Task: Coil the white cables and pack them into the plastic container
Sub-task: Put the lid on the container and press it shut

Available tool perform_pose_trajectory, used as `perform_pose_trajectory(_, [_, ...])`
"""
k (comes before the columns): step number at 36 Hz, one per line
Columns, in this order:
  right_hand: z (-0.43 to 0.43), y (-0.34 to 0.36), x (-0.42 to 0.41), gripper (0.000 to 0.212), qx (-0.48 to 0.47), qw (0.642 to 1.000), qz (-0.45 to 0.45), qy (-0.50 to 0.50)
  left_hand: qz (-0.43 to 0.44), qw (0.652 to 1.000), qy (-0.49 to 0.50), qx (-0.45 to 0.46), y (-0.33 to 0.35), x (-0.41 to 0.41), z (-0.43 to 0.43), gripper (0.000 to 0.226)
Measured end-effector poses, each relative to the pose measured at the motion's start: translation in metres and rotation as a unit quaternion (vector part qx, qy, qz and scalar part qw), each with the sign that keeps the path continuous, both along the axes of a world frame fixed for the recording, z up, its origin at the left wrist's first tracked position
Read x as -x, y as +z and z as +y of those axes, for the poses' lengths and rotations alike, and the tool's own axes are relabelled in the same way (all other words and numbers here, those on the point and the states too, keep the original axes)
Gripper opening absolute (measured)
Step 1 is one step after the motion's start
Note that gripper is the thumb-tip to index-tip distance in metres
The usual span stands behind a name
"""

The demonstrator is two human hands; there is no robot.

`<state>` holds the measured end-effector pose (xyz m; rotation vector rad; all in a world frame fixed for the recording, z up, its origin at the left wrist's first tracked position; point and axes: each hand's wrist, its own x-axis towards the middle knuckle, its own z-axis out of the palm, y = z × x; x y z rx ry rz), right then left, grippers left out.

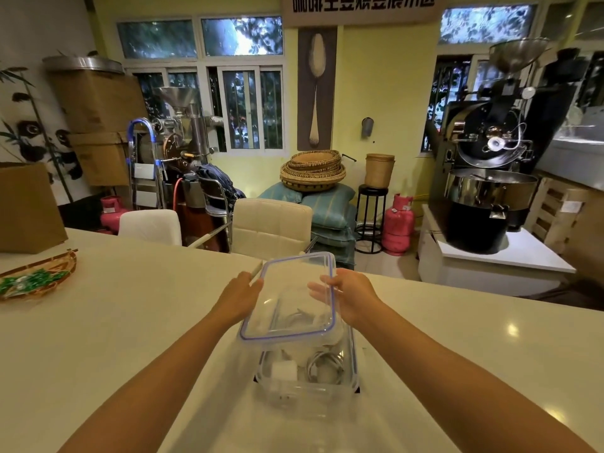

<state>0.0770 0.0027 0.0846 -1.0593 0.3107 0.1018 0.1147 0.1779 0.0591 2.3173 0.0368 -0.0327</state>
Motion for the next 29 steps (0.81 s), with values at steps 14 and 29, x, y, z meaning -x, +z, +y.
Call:
perform_pose_trajectory(14, [-0.015, -0.047, 0.006, 0.021, 0.378, 0.925, 0.04, -0.021, 0.048, 0.981, 0.019, 0.185, -0.034, 0.024, -0.035, 0.025])
perform_pose_trajectory(29, [-0.012, -0.064, 0.006, 0.034, 0.422, 0.903, 0.068, 0.029, 0.034, 0.999, -0.007, -0.011, -0.04, 0.017, -0.035, 0.044])
